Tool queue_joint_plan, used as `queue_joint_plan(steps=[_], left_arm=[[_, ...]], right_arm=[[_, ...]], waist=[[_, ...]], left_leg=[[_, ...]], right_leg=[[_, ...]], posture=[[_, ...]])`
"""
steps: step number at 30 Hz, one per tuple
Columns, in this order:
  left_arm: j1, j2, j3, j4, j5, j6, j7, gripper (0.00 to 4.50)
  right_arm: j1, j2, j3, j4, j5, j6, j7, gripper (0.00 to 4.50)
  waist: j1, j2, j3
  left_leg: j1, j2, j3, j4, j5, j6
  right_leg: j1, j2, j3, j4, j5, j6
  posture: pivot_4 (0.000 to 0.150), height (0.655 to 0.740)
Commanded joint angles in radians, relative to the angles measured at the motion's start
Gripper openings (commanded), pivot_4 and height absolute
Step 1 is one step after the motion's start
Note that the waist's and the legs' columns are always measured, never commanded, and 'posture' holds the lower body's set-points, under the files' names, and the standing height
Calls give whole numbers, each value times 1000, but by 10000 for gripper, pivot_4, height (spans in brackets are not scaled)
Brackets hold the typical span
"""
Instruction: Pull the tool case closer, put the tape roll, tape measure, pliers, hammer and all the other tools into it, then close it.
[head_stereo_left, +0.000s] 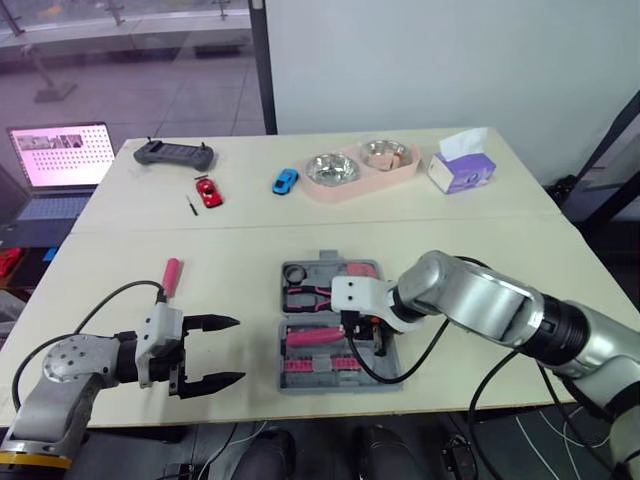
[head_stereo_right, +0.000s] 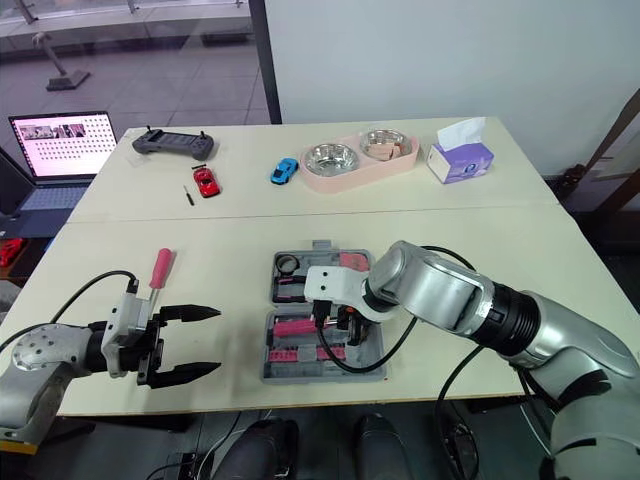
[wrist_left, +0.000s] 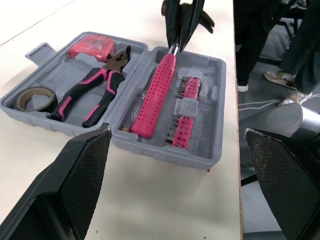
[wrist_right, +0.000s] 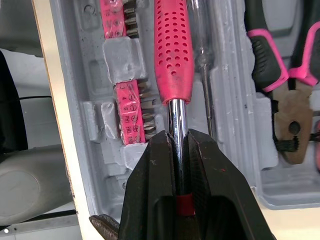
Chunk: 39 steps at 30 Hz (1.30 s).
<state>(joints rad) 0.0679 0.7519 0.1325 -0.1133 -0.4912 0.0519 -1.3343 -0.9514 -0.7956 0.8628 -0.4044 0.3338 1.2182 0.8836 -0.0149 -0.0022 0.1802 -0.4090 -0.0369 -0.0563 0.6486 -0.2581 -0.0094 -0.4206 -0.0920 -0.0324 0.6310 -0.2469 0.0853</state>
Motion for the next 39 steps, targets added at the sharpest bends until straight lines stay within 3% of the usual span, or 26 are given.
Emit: queue_joint_plan(steps=[1,39], left_arm=[[0,10,17,-22,-13,-8,-1,45000],[-1,16,20,-22,-18,-6,-4,45000]], right_arm=[[-4,8,0,-16,-29,-28,21,231],[24,36,-68,-66,-76,-10,80,231]], waist=[[0,0,0],[1,0,0]], left_leg=[[0,0,0,0,0,0],[1,1,0,1,0,0]], right_leg=[[0,0,0,0,0,0],[0,3,0,1,1,-1]], posture=[[1500,7400],[1500,7400]])
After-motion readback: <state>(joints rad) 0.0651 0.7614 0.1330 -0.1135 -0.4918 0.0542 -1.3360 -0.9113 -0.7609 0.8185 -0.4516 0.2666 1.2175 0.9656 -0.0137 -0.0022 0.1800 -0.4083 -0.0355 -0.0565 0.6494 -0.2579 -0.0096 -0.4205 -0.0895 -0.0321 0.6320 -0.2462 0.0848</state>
